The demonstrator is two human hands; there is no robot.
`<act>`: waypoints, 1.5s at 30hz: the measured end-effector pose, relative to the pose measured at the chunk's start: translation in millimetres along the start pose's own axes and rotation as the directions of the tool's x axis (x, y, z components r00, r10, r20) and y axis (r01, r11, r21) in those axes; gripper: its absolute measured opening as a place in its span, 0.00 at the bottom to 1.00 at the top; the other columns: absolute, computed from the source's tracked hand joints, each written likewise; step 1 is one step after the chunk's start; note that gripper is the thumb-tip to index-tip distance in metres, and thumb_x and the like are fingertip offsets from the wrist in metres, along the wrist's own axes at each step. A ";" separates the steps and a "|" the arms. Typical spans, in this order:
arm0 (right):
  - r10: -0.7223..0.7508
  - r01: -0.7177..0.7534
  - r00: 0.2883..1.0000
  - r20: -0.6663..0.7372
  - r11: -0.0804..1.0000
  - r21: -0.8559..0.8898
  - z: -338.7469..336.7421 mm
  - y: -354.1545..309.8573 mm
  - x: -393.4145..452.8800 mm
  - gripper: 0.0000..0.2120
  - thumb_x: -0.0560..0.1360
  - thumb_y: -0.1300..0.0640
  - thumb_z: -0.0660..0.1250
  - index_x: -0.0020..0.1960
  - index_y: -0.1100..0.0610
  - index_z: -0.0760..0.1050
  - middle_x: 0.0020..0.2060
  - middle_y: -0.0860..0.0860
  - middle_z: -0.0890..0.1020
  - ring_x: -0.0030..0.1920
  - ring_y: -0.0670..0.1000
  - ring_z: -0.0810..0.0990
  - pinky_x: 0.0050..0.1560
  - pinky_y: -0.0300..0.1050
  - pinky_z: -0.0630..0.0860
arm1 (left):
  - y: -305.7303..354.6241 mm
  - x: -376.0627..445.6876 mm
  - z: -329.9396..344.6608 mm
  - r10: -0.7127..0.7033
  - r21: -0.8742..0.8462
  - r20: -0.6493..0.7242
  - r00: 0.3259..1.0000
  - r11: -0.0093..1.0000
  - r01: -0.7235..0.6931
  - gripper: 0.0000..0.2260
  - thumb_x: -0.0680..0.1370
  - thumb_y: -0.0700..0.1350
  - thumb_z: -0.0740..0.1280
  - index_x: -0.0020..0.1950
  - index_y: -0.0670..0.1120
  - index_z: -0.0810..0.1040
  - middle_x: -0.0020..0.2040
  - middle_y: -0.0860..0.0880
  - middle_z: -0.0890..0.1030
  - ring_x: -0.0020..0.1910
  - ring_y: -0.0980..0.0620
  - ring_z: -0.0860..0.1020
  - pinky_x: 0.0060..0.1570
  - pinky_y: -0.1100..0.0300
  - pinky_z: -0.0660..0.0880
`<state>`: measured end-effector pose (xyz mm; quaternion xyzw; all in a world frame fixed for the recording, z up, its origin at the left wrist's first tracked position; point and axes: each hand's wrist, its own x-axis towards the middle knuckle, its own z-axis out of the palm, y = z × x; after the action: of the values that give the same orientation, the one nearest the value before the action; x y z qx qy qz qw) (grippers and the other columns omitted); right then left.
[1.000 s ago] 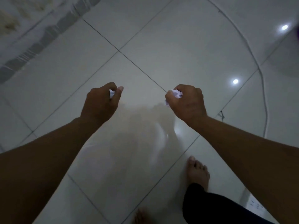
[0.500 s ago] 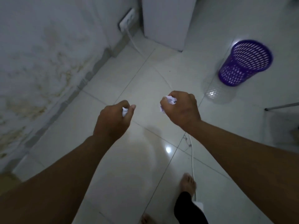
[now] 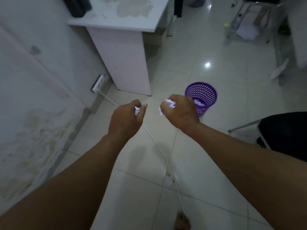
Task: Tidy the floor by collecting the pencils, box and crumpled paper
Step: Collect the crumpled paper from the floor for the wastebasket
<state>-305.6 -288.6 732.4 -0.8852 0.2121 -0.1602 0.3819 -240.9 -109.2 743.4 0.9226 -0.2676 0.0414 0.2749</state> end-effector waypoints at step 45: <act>0.312 -0.304 0.941 0.133 0.950 -0.076 -17.1 460.1 393.9 0.13 0.75 0.54 0.67 0.33 0.53 0.72 0.27 0.46 0.74 0.27 0.47 0.73 0.27 0.34 0.62 | 99.0 379.4 514.6 -0.142 -0.056 0.346 0.927 0.984 0.172 0.14 0.82 0.54 0.62 0.44 0.47 0.78 0.38 0.47 0.84 0.33 0.49 0.80 0.34 0.54 0.80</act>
<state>-91.4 -779.6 449.2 -0.8604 0.3240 -0.0286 0.3922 -4.6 -630.2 441.2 0.9216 -0.2379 -0.1526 0.2661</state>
